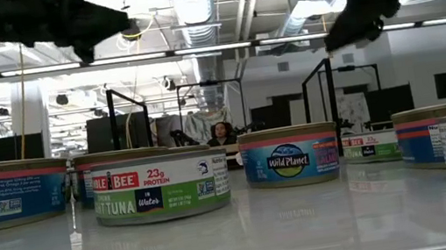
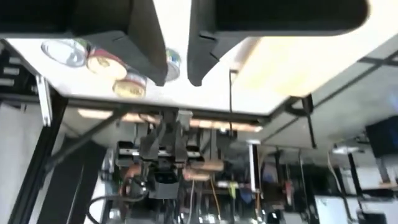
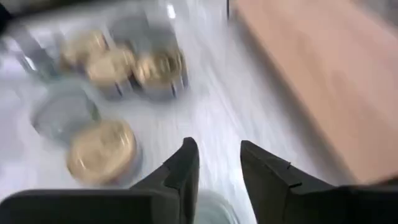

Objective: Stack canned seafood by type on shelf
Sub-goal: Put the green tuna can on the shelf

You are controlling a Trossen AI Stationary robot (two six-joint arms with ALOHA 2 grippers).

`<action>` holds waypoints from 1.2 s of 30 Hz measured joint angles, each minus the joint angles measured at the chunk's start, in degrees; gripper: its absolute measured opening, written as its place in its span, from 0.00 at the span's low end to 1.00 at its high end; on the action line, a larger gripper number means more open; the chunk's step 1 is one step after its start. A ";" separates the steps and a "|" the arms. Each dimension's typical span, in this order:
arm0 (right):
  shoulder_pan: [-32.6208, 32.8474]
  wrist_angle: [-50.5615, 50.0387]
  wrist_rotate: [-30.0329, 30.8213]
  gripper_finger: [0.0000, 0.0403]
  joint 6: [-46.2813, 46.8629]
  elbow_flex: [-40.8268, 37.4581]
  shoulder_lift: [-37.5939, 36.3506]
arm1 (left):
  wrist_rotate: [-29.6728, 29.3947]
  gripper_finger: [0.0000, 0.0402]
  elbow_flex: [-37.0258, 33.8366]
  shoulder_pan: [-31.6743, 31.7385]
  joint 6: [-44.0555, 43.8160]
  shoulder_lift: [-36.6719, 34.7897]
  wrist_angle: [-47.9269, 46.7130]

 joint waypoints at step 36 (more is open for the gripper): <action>-14.31 -18.67 -23.78 0.23 4.01 3.98 21.05 | 1.88 0.35 12.36 -1.90 0.18 17.03 -11.97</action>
